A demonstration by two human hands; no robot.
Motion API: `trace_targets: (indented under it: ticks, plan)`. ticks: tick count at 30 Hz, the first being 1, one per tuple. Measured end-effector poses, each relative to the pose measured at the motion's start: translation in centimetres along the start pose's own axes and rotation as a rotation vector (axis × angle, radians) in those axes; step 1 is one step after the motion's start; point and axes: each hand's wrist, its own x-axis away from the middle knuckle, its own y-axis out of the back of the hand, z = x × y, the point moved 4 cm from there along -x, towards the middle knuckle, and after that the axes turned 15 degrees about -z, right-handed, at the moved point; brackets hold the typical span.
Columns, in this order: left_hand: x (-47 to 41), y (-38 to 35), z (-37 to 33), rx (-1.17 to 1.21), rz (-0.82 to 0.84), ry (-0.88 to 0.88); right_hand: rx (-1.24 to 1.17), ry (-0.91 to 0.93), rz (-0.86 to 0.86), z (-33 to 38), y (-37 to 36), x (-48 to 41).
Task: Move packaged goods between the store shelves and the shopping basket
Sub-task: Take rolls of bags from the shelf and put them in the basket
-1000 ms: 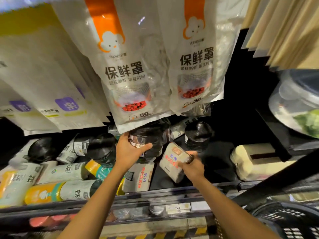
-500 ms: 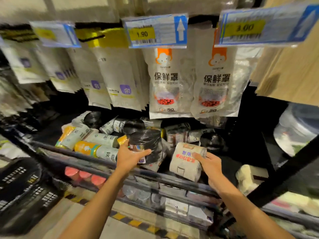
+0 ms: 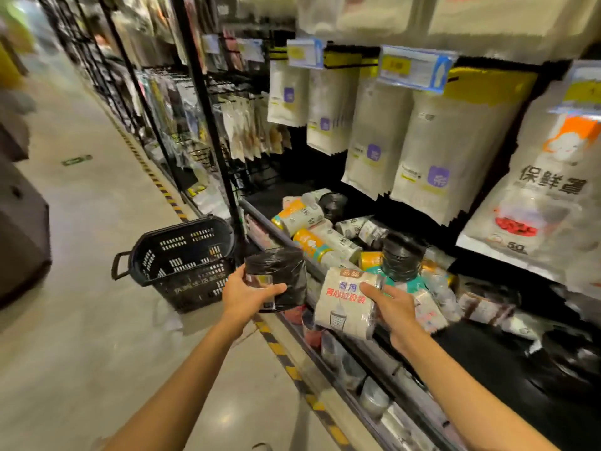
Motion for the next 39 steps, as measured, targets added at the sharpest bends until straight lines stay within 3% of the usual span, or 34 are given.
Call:
trace_targets:
  ticks: [8, 18, 25, 39]
  plan:
    - [-11.4, 8.7, 5.2, -0.009, -0.193, 0.117, 0.08, -0.06, 0.187, -0.7, -18.1, -1.5]
    - [-29.4, 17.6, 9.5, -0.067, -0.31, 0.172, 0.124, -0.13, 0.252, -2.1, -40.1, -5.3]
    - [-42.3, 17.6, 13.0, -0.086, -0.435, 0.255, 0.179, -0.212, 0.338, -1.9, -52.6, -12.5]
    - [-63.1, 15.6, 19.1, -0.113, -0.525, 0.437, 0.456, -0.178, 0.301, -1.7, -73.5, -27.6]
